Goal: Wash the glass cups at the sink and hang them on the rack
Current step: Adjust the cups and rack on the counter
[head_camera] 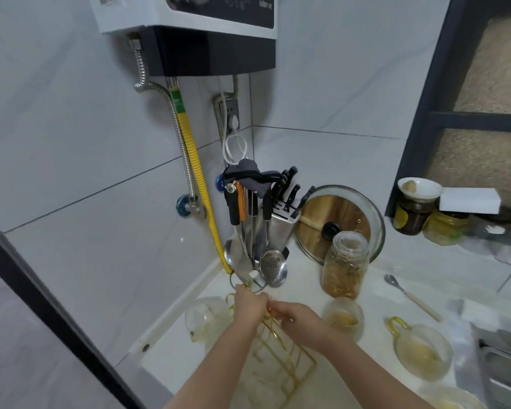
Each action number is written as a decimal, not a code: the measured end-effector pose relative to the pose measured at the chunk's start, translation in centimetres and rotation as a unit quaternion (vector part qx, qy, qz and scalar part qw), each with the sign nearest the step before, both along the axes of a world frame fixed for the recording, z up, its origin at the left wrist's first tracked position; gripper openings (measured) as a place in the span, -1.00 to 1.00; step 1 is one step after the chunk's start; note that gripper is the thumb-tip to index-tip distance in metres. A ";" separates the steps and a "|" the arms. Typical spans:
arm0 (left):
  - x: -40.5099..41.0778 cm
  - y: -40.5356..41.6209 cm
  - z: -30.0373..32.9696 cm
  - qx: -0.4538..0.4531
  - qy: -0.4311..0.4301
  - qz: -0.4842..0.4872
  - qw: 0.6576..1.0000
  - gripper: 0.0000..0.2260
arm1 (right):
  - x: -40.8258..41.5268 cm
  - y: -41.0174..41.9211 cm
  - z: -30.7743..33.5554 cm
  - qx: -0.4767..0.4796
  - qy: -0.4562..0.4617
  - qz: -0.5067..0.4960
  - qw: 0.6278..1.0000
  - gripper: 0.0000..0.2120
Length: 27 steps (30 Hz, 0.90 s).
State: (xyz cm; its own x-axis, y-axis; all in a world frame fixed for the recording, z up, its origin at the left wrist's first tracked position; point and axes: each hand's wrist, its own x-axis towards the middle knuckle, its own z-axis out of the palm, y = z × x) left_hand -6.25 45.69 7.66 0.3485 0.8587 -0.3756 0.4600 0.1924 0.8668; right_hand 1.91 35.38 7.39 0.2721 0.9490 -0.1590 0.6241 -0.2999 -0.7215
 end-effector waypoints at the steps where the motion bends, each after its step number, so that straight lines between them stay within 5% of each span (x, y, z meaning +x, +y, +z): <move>1: -0.4 0.3 0.0 0.009 0.010 -0.013 1.000 -0.61 | -0.1 0.0 -0.1 0.002 0.001 0.003 1.000 -0.42; 5: -2.4 0.6 0.4 0.033 0.007 -0.068 0.997 -0.82 | -0.3 0.0 -0.1 0.004 -0.002 0.006 1.000 -0.58; 10: -3.3 0.8 0.6 0.021 -0.019 -0.142 0.990 -0.65 | 0.1 0.9 0.9 0.010 -0.018 -0.057 0.998 -0.70; 27: -2.7 3.6 0.9 0.051 -0.006 -0.349 0.936 -0.62 | 0.7 0.6 2.1 0.015 -0.068 -0.105 0.992 -0.56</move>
